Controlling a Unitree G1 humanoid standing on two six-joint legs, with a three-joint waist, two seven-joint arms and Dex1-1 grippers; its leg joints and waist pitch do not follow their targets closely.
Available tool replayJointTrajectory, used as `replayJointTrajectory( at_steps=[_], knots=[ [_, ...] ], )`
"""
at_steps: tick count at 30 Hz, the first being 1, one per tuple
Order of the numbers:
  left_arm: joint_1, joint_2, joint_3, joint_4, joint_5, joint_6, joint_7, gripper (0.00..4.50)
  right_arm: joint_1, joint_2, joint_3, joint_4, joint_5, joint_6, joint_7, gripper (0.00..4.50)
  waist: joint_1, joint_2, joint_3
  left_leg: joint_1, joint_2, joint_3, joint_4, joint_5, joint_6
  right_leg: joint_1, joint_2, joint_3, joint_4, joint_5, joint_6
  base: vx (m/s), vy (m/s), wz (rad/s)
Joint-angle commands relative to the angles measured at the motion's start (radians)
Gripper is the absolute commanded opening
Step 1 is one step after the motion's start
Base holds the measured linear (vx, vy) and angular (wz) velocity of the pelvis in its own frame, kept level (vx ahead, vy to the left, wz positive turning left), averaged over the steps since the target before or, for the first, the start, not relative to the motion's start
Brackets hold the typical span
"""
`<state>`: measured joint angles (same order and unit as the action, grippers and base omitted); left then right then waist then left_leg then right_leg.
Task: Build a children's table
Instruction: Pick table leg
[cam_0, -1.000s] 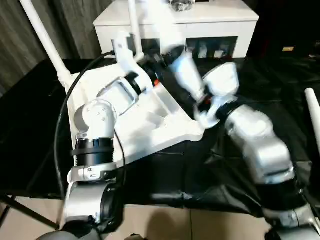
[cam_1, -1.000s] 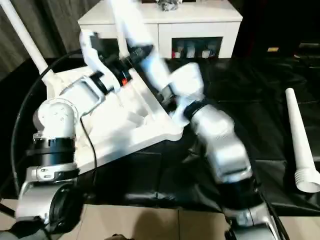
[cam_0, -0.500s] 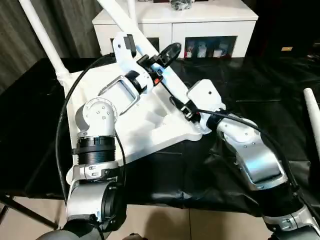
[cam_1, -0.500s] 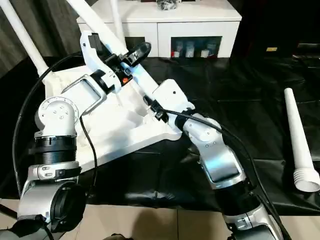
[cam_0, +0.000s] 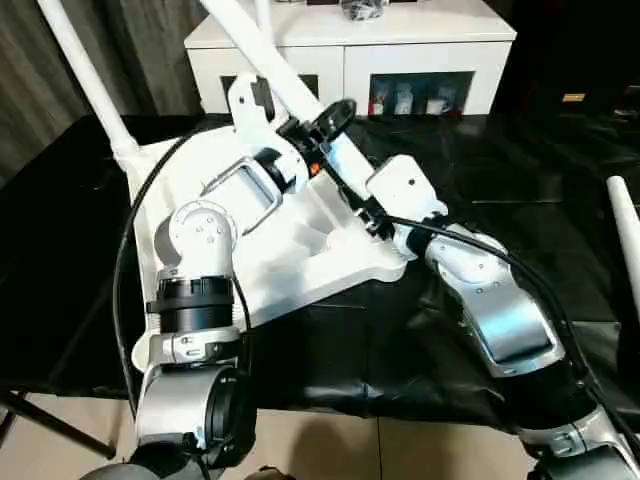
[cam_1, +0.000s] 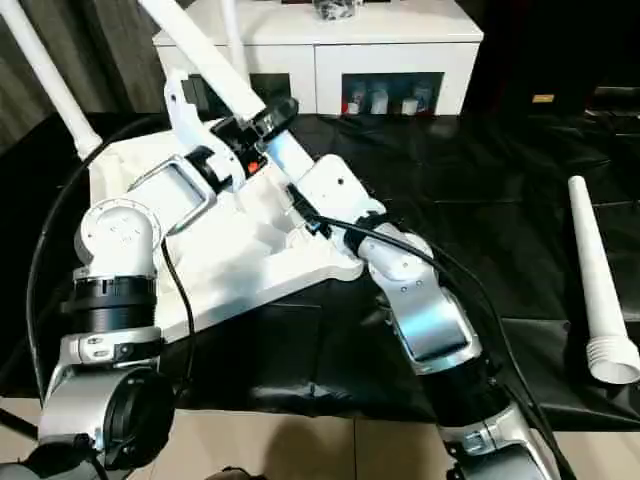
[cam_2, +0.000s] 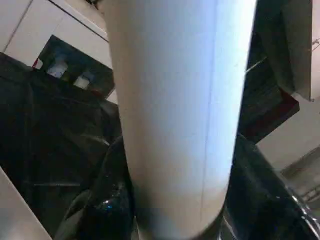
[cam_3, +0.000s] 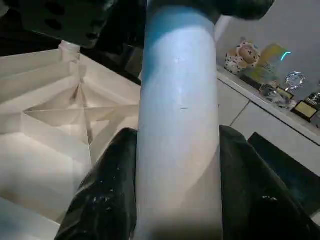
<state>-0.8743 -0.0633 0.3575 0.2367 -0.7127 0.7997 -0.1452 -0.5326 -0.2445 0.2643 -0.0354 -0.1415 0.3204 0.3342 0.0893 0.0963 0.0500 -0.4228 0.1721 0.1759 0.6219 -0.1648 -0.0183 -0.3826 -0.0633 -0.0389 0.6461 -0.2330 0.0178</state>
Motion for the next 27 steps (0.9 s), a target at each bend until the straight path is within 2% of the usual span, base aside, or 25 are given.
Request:
replayJointTrajectory(
  at_steps=[1, 4, 5, 11, 13, 14, 16, 18, 19, 21, 24, 25, 27],
  knots=[
    [-0.005, -0.003, -0.001, -0.034, -0.018, -0.003, 0.008, 2.16, -0.025, 0.009, 0.017, 0.010, -0.014, -0.007, -0.004, 1.80, -0.003, -0.021, -0.072, 0.037, 0.047, -0.027, -0.067, -0.153, 0.030, 0.035, -0.072, 0.038, -0.078, 0.001, -0.230, 0.000, 0.000, 0.00],
    [-0.005, 0.001, 0.003, -0.038, -0.023, -0.004, 0.005, 2.02, -0.027, 0.010, 0.022, 0.015, -0.004, -0.022, 0.009, 1.80, -0.003, -0.021, -0.072, 0.037, 0.047, -0.026, -0.067, -0.157, 0.027, 0.034, -0.072, 0.039, -0.079, -0.006, -0.228, 0.000, 0.000, 0.00],
    [-0.005, 0.003, 0.006, -0.039, -0.024, -0.004, 0.004, 1.89, -0.026, 0.014, 0.019, 0.016, 0.007, -0.025, 0.019, 2.36, -0.003, -0.021, -0.072, 0.038, 0.047, -0.026, -0.067, -0.158, 0.028, 0.034, -0.072, 0.039, -0.079, -0.006, -0.227, 0.000, 0.000, 0.00],
    [-0.005, 0.032, -0.002, -0.037, -0.016, -0.018, -0.019, 1.79, -0.031, 0.028, -0.015, 0.010, 0.042, -0.015, 0.038, 2.93, -0.004, -0.021, -0.072, 0.038, 0.048, -0.027, -0.068, -0.158, 0.031, 0.034, -0.072, 0.039, -0.078, 0.003, -0.225, 0.000, 0.000, 0.00],
    [-0.006, 0.056, -0.011, -0.036, -0.007, -0.019, -0.043, 1.79, -0.032, 0.038, -0.053, -0.008, 0.106, 0.012, 0.071, 3.03, -0.003, -0.021, -0.072, 0.038, 0.048, -0.027, -0.069, -0.167, 0.035, 0.034, -0.073, 0.040, -0.078, -0.011, -0.223, 0.000, 0.000, 0.00],
    [-0.005, 0.079, -0.025, -0.037, 0.002, -0.017, -0.072, 1.79, -0.032, 0.047, -0.095, -0.028, 0.181, 0.050, 0.106, 3.13, -0.003, -0.020, -0.072, 0.038, 0.048, -0.027, -0.070, -0.166, 0.033, 0.034, -0.073, 0.040, -0.078, -0.010, -0.222, 0.000, 0.000, 0.00],
    [-0.003, 0.102, -0.041, -0.040, 0.008, -0.011, -0.108, 1.79, -0.033, 0.044, -0.136, -0.043, 0.248, 0.085, 0.142, 3.22, -0.002, -0.019, -0.071, 0.040, 0.050, -0.028, -0.072, -0.172, 0.040, 0.034, -0.072, 0.040, -0.079, -0.013, -0.220, 0.000, 0.000, 0.00],
    [0.011, 0.172, -0.104, -0.063, 0.019, 0.015, -0.222, 1.79, -0.039, -0.008, -0.228, -0.051, 0.376, 0.185, 0.240, 3.22, -0.001, -0.018, -0.073, 0.041, 0.050, -0.028, -0.073, -0.161, 0.035, 0.034, -0.071, 0.039, -0.076, 0.006, -0.222, 0.000, 0.000, 0.00],
    [0.015, 0.190, -0.119, -0.070, 0.020, 0.022, -0.250, 1.79, -0.043, -0.027, -0.253, -0.046, 0.407, 0.214, 0.267, 3.22, 0.004, -0.019, -0.075, 0.041, 0.052, -0.028, -0.071, -0.141, 0.039, 0.036, -0.072, 0.039, -0.071, 0.025, -0.221, 0.000, 0.000, 0.00],
    [0.018, 0.215, -0.140, -0.079, 0.014, 0.035, -0.292, 1.79, -0.048, -0.058, -0.276, -0.039, 0.444, 0.254, 0.312, 3.51, 0.004, -0.019, -0.073, 0.039, 0.050, -0.026, -0.070, -0.133, 0.035, 0.034, -0.072, 0.038, -0.071, 0.033, -0.230, 0.000, 0.000, 0.00],
    [0.025, 0.273, -0.198, -0.104, 0.010, 0.051, -0.397, 1.79, -0.058, -0.130, -0.306, -0.021, 0.530, 0.362, 0.425, 3.63, 0.007, -0.020, -0.074, 0.040, 0.048, -0.024, -0.068, -0.128, 0.029, 0.038, -0.074, 0.038, -0.073, 0.021, -0.240, 0.000, 0.000, 0.00],
    [0.022, 0.291, -0.222, -0.112, 0.005, 0.060, -0.438, 1.79, -0.065, -0.159, -0.317, -0.011, 0.583, 0.415, 0.482, 3.89, 0.008, -0.024, -0.074, 0.039, 0.049, -0.023, -0.067, -0.124, 0.029, 0.038, -0.076, 0.038, -0.071, 0.015, -0.246, 0.000, 0.000, 0.00],
    [0.012, 0.309, -0.252, -0.118, -0.004, 0.073, -0.492, 1.79, -0.075, -0.196, -0.325, 0.004, 0.656, 0.482, 0.564, 4.01, 0.008, -0.027, -0.074, 0.038, 0.048, -0.022, -0.064, -0.117, 0.040, 0.040, -0.076, 0.038, -0.071, 0.013, -0.255, 0.000, 0.000, 0.00]
  ],
)
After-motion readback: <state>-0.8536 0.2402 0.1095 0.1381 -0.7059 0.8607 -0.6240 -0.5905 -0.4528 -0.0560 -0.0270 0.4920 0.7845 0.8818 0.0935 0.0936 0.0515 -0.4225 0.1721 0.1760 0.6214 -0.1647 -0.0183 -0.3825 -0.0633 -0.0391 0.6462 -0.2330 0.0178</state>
